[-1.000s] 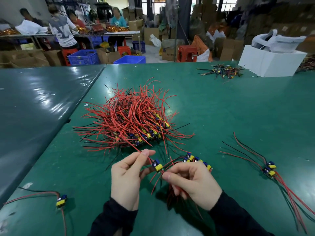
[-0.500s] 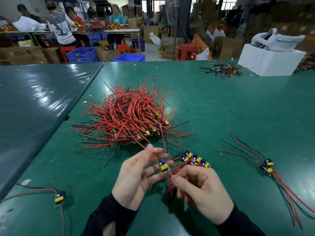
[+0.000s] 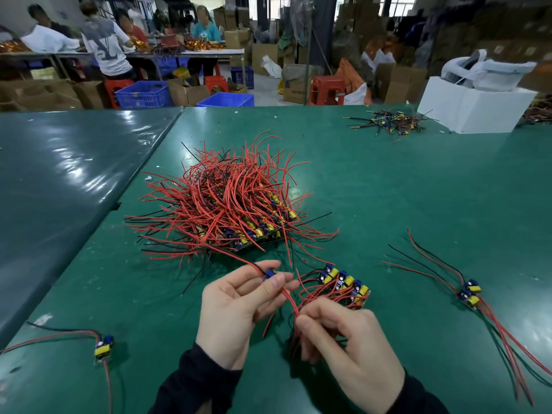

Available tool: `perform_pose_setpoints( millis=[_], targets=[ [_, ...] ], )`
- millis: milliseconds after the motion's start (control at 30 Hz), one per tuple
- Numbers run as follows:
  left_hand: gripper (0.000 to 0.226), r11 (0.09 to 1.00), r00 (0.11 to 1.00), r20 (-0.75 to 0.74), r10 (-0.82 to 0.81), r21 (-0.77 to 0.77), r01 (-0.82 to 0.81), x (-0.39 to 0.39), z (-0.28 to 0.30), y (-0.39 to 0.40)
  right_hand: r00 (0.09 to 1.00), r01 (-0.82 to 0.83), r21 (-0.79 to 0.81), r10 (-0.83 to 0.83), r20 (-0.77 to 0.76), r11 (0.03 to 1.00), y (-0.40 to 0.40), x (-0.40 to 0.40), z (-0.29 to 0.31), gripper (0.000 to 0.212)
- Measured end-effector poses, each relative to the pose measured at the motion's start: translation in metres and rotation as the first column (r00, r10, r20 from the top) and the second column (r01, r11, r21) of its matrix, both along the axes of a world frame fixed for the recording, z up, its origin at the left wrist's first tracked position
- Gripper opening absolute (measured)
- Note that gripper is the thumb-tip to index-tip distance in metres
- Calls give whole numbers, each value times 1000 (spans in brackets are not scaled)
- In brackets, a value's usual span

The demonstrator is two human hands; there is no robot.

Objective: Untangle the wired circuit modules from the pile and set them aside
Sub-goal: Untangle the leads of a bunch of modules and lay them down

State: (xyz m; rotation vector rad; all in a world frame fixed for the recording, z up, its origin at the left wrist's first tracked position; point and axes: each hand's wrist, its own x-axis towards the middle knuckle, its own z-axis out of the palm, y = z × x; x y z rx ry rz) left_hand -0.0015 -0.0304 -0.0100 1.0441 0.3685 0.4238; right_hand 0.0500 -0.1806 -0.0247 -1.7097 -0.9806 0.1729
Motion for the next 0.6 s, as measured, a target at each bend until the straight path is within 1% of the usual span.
perform_pose_setpoints(
  millis=[133, 200, 267, 333, 400, 467, 500, 533, 600],
  targets=[
    [34, 1000, 1000, 14, 7, -13, -7, 0, 0, -1, 990, 33, 15, -35, 134, 999, -3, -3, -4, 26],
    [35, 1000, 1000, 13, -8, -17, 8, -1, 0, -2, 986, 33, 0, -32, 163, 999, -6, -3, -4, 26],
    [35, 998, 999, 0, -52, -31, 52, -1, 1, -1, 971, 46, -43, -35, 235, 998, -11, 1, -1, 24],
    [37, 990, 990, -24, -137, -37, 136, -1, 3, -3, 947, 76, -69, -50, 319, 995, -19, 3, 4, 23],
    [46, 972, 971, -55, -233, -27, 232, -2, 4, -5, 959, 87, -63, -67, 275, 994, -29, 5, 9, 23],
    [57, 942, 939, -75, -335, -18, 334, -3, 4, -6, 980, 150, 1, -149, 131, 989, -43, 15, 15, 23],
    [60, 925, 921, -86, -379, -10, 380, -4, 4, -6, 977, 209, 51, -211, 43, 977, -52, 22, 17, 24],
    [61, 911, 906, -100, -410, 1, 412, -4, 4, -6, 958, 288, 101, -287, -27, 952, -61, 32, 20, 23],
    [58, 897, 891, -123, -436, 18, 441, -4, 3, -5, 884, 468, 165, -459, -94, 868, -82, 54, 26, 22]
  ],
)
